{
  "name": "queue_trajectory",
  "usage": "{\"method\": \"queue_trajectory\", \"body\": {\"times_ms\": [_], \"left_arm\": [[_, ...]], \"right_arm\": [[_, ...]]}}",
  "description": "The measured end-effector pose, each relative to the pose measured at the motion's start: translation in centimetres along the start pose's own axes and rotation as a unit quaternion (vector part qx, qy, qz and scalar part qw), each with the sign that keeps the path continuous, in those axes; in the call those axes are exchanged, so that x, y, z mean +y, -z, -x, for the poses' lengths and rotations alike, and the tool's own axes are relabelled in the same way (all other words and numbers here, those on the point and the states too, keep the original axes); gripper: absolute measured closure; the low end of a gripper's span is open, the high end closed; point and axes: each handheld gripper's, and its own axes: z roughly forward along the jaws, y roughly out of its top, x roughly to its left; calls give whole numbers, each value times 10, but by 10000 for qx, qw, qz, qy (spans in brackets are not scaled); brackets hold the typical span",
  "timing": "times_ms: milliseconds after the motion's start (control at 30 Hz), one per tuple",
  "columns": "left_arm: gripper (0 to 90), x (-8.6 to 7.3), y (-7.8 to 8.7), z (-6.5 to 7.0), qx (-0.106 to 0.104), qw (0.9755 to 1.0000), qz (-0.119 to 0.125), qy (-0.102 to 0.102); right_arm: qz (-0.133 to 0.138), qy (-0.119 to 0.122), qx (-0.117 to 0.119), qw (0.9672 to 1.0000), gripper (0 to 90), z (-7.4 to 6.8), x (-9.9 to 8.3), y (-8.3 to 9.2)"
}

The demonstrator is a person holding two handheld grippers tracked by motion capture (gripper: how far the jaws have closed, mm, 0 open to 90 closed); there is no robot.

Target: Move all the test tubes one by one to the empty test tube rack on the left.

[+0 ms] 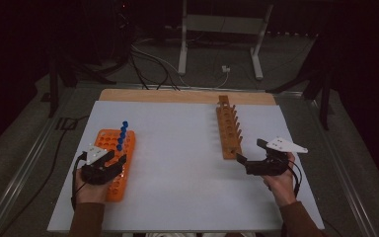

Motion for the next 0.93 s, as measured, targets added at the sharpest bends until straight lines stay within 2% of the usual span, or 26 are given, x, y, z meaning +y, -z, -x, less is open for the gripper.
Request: {"method": "queue_trajectory", "body": {"times_ms": [133,233,333,400,500,600,767,933], "left_arm": [[418,0,17,1,-109,9979,628,-136],[328,-1,25,1,-130,9962,846,-150],[240,-4,32,0,-45,9945,1039,-135],[178,-6,34,0,12,9942,1071,-78],[133,-7,36,-2,-4,9936,1127,24],[17,-8,36,-5,-36,9936,1118,150],[6,-9,39,-8,80,9925,1200,217],[6,-10,40,-10,106,9917,1234,330]], "right_arm": [[97,8,-32,9999,1,-1,-12,8],[142,54,-111,9998,1,-1,-20,13],[220,4,-144,9997,1,2,-26,19],[325,-43,-143,9994,0,3,-29,24],[465,-67,-191,9987,1,5,-33,31],[563,-126,-199,9981,0,6,-37,37],[680,-44,-204,9975,1,4,-41,43],[629,-53,-256,9977,1,5,-45,42]]}}
